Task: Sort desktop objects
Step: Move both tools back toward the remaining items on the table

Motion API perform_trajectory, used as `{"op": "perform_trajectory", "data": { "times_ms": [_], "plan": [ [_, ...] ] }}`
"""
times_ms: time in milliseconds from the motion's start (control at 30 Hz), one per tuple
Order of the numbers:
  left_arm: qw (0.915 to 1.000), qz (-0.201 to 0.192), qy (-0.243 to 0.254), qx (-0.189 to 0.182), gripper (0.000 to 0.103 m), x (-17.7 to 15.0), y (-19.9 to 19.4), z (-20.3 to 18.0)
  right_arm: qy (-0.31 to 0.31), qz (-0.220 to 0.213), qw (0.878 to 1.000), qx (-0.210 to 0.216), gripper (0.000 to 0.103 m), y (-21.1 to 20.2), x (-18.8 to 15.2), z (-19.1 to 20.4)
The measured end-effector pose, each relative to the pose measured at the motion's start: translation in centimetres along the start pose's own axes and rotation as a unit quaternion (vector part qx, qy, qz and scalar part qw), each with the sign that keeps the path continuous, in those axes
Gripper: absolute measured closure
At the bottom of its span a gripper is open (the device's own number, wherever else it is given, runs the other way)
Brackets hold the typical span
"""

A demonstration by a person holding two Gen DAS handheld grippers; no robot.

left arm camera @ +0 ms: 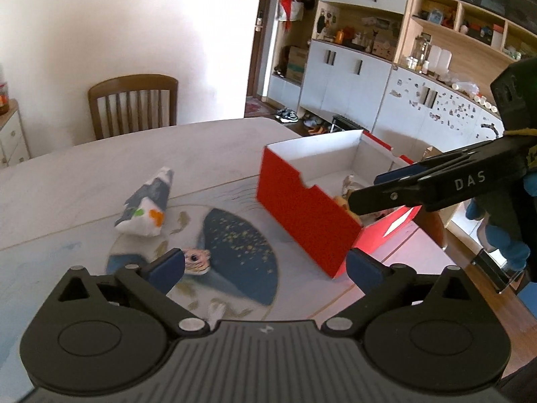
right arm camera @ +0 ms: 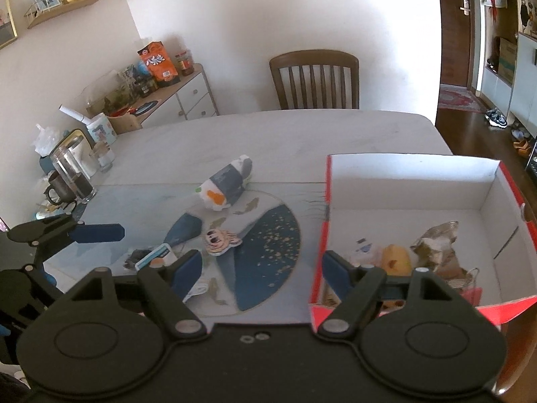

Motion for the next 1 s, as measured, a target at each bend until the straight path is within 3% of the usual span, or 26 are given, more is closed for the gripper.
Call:
{"op": "perform_trajectory", "data": {
  "times_ms": [500, 1000],
  "plan": [
    [0.9992, 0.023, 0.015, 0.028, 0.0, -4.7, 0.0, 5.3, 0.004, 0.021, 1.0, -0.014, 0.025, 4.2, -1.8, 3.7],
    [0.9965, 0.057, 0.017, 0.059, 0.0, -7.5, 3.0, 10.5, 0.008, 0.062, 0.998, -0.022, 0.025, 9.2, -3.4, 6.0]
  ]
}}
Point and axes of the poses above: each gripper's, at about its wrist camera, not at the fingertips, and y roughly the way its jaws point, z to its left, x to its top, the point moved 1 cm from there along y, roughly the way its jaws point, and after that the axes turned 14 degrees about x, right-handed, at the moved point
